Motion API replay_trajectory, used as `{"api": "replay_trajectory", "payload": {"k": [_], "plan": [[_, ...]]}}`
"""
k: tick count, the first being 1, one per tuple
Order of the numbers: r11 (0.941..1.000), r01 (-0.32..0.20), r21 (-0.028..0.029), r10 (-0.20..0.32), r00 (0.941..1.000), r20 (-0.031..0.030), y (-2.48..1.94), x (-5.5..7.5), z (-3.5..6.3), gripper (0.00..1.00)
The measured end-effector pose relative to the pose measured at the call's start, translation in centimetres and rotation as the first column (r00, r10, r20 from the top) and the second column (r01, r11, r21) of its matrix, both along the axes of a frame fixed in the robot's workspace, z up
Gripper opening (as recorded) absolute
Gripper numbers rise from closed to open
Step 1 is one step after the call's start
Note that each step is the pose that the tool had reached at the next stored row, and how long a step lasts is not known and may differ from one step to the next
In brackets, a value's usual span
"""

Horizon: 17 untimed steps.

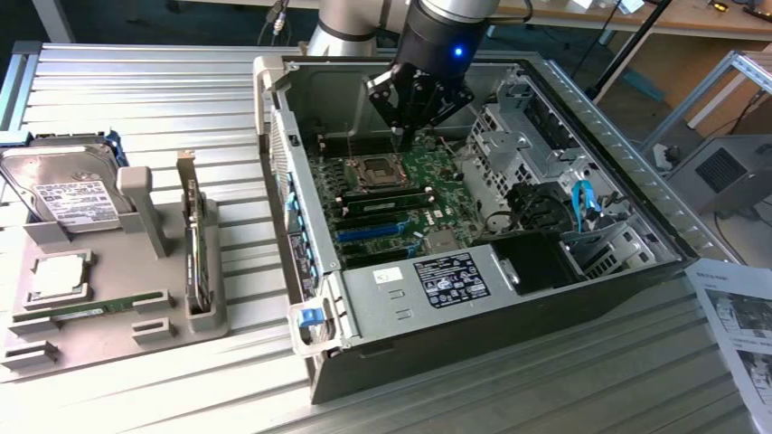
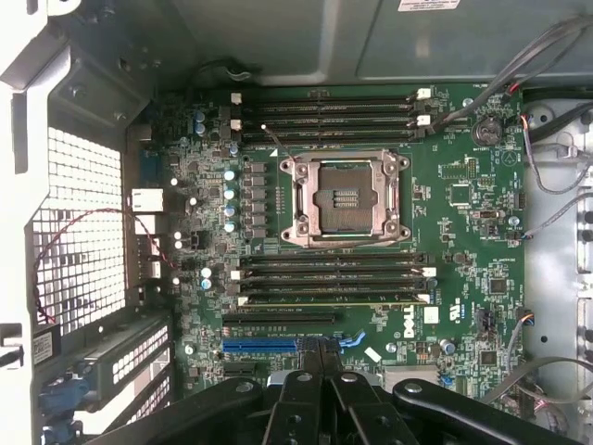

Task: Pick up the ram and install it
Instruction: 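Press down the ram until it locks into place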

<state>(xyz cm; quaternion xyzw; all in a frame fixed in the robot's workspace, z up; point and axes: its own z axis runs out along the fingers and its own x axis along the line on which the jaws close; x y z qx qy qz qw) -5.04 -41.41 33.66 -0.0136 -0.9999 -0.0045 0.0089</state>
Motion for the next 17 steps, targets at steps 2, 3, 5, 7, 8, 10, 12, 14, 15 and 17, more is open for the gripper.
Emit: {"api": "replay_trajectory", "payload": {"k": [2,3,5,7,8,10,12,14,15,17], "plan": [[1.0,-0.001,-0.0001,0.001,1.0,0.0005,-0.01,-0.01,0.05,0.11],[1.0,-0.002,-0.0002,0.002,1.0,0.001,-0.01,-0.02,0.1,0.11],[1.0,-0.003,-0.0002,0.003,1.0,0.0022,0.0,-0.03,0.21,0.11],[1.0,-0.004,0.0,0.004,1.0,0.0041,0.0,-0.04,0.35,0.11],[1.0,-0.004,0.0,0.004,1.0,0.0049,0.0,-0.05,0.43,0.11],[1.0,-0.004,0.0,0.004,1.0,0.0073,0.0,-0.06,0.64,0.11],[1.0,-0.004,0.0003,0.004,1.0,0.0086,0.0,-0.06,0.72,0.11],[1.0,-0.004,-0.0001,0.004,1.0,0.0086,0.0,-0.07,0.73,0.11],[1.0,-0.004,0.0,0.004,1.0,0.0087,0.0,-0.07,0.73,0.11],[1.0,-0.004,-0.0001,0.004,1.0,0.0087,0.0,-0.07,0.73,0.11]]}}
